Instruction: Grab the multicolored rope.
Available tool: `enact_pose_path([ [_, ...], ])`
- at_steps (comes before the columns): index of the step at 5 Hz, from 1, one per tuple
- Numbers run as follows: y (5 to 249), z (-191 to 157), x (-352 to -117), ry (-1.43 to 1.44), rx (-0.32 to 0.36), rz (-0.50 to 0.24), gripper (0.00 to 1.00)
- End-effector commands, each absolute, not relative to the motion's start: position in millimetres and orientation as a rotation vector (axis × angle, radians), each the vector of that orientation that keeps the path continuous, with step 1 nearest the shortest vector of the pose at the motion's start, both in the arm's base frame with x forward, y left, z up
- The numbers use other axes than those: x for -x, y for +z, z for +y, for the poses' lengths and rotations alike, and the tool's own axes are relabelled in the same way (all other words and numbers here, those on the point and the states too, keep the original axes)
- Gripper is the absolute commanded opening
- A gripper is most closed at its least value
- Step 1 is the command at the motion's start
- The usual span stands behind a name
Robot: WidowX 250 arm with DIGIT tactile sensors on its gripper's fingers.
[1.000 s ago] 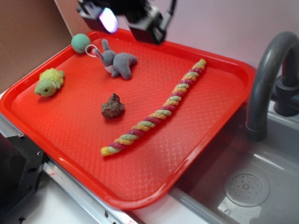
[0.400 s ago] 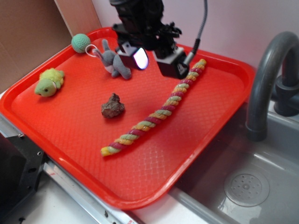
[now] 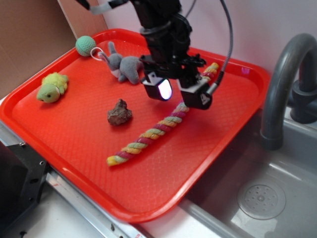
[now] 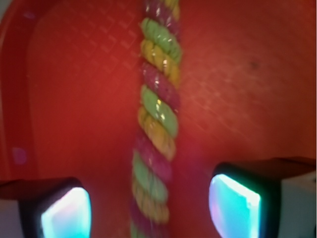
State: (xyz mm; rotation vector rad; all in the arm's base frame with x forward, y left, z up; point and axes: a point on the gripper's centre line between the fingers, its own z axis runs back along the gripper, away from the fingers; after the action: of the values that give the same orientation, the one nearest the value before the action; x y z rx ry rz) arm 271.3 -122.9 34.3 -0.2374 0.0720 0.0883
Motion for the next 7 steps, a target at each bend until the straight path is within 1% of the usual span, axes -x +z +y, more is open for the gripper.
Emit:
enact_pose_path([
  [1,32,-132,-288,0.052,0.099,0.059,1.0],
  [2,30,-133,-290,0.033,0.034,0.051,1.0],
  [3,28,-134,-292,0.028,0.011,0.055,1.0],
  [4,24,-136,-290,0.029,0.003,0.069,1.0],
  [5,26,-132,-288,0.084,-0.019,0.056,0.0],
  [6,28,-131,-288,0.102,-0.033,0.051,0.0],
  [7,34,-124,-287,0.151,-0.114,0.021,0.0],
])
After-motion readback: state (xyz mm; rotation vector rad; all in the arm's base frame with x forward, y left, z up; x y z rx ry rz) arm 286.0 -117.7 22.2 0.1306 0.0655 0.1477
